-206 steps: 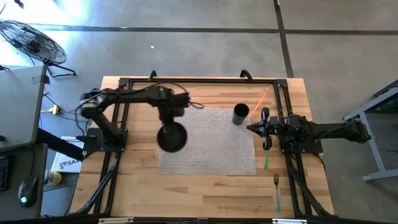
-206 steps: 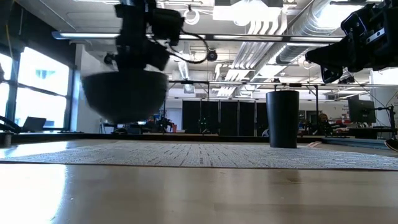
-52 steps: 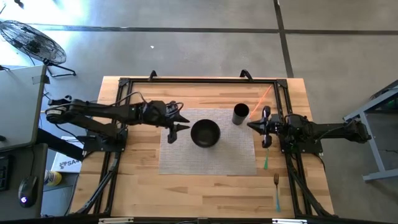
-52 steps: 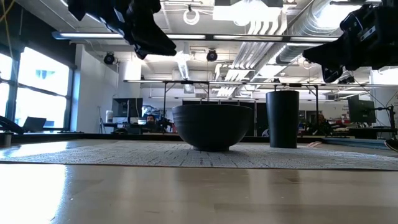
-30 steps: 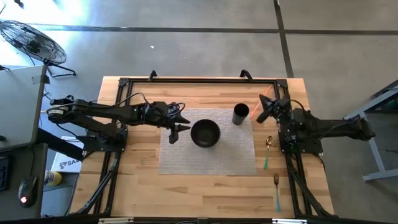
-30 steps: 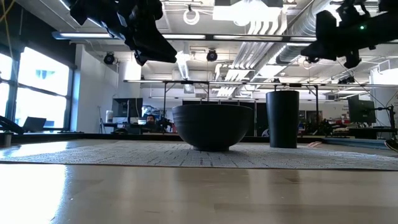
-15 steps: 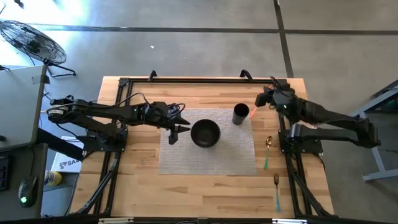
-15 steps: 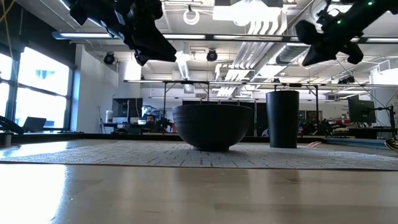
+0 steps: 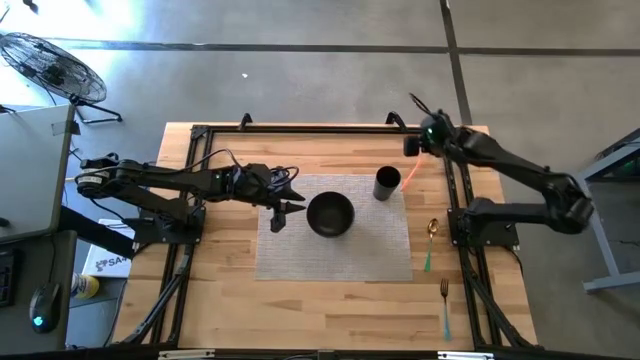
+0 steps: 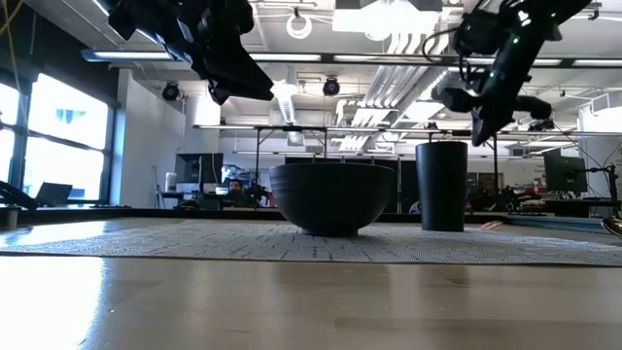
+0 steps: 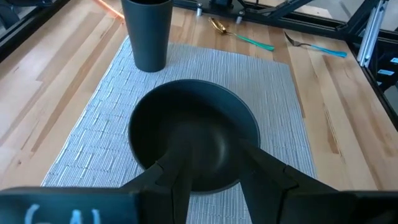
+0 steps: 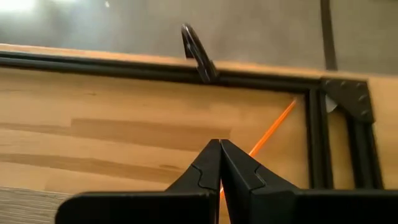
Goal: Pick & Place Utensil
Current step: Put the orange straw into the black cup to the top right of the black bowl
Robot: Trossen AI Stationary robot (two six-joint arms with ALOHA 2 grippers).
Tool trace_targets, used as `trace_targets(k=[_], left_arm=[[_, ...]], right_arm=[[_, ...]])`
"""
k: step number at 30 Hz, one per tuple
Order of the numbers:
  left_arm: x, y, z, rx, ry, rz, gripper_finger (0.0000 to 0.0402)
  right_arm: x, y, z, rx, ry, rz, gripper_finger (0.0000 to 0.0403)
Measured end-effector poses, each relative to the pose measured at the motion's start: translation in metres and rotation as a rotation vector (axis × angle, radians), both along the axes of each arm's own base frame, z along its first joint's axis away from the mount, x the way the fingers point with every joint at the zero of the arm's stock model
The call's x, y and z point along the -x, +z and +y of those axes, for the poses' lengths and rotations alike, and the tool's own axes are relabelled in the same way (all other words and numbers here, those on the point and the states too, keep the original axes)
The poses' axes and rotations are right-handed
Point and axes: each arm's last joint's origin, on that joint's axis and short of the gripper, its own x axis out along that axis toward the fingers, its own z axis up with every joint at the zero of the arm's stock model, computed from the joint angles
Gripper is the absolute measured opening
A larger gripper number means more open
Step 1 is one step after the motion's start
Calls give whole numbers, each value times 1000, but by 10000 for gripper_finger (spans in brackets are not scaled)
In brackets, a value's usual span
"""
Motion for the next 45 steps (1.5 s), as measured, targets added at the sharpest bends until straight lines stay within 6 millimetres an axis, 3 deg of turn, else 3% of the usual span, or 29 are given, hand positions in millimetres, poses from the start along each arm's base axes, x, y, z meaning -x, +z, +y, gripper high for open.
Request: trace_targets(k=[9, 15, 25, 32, 39, 45], left_arm=[[3, -5, 0, 3, 0, 57, 120], [4, -7, 0, 5, 0, 83, 120], [4, -7, 0, 5, 0, 82, 120], [4, -7, 0, 5, 0, 82, 120], [4, -7, 0, 5, 0, 82, 120], [4, -7, 0, 5, 0, 82, 120]], right_arm=[[9, -22, -42, -221, -40, -66, 0], [16, -44, -57, -350, -101, -39, 15], [9, -74, -68, -484, -249, -60, 93], [7, -80, -72, -477, -336, -81, 156], [6, -83, -69, -486, -368, -90, 161], [10, -106, -59, -509, -428, -162, 155]])
